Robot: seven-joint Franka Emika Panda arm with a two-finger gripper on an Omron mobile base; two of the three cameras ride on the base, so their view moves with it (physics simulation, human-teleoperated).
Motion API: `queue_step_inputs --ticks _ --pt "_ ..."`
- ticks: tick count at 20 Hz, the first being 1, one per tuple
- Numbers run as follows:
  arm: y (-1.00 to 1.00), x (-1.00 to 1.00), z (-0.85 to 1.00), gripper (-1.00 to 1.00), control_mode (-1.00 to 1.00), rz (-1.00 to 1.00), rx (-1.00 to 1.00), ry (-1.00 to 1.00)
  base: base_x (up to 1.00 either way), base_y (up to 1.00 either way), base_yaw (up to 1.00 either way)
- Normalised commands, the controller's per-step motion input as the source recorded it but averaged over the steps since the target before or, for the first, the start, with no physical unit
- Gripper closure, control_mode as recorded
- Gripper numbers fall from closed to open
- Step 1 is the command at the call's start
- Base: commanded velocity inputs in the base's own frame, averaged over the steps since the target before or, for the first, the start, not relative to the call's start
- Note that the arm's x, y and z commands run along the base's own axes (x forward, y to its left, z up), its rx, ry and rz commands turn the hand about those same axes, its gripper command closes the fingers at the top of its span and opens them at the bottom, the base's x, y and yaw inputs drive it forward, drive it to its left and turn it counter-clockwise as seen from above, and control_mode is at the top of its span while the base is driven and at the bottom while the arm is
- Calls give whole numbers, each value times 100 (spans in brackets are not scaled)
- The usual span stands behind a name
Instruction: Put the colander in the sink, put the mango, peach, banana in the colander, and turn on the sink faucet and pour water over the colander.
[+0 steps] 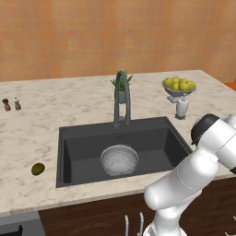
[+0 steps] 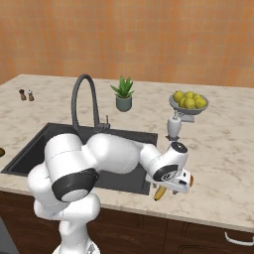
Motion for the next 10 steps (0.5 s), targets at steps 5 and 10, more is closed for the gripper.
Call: queue_step_inputs --ticks 5,10 --pt "6 -2 -25 100 -100 0 0 0 0 0 0" --pt "0 0 -2 100 -100 0 0 0 0 0 0"
